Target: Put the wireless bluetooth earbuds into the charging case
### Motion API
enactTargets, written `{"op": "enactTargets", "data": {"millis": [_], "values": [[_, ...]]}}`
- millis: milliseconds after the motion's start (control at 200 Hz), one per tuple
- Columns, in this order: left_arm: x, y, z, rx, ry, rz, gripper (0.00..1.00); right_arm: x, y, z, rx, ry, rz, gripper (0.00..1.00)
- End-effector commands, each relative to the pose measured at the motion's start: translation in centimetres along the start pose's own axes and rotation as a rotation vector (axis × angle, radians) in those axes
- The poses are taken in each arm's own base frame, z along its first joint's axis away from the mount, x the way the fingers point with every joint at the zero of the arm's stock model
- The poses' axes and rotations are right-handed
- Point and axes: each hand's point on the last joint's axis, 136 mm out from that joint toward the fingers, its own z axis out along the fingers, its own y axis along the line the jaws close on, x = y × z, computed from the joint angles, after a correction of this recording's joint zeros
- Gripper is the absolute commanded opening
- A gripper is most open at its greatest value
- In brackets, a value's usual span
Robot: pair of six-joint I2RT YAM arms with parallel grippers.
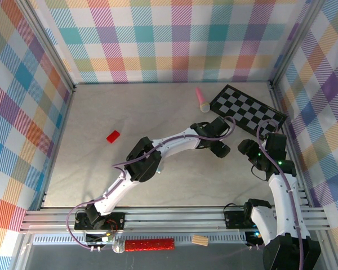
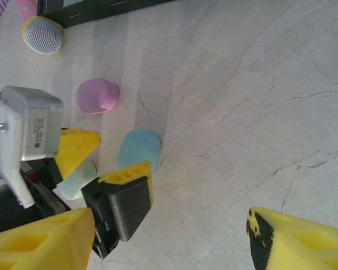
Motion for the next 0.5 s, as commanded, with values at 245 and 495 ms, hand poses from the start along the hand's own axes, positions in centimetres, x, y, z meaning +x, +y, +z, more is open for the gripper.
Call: {"op": "enactTargets", "data": {"millis": [245, 495], "values": [[1.6, -1.4, 1.6, 0.030, 0.070, 0.016, 0.65, 0.2, 0.1, 0.3, -0.014, 0.013, -0.013, 0.71], [1.2, -1.8, 0.4, 0.042, 0.050, 0.027, 0.34, 0.2, 0.4, 0.1, -0.028, 0.014, -0.008, 0.71]]}}
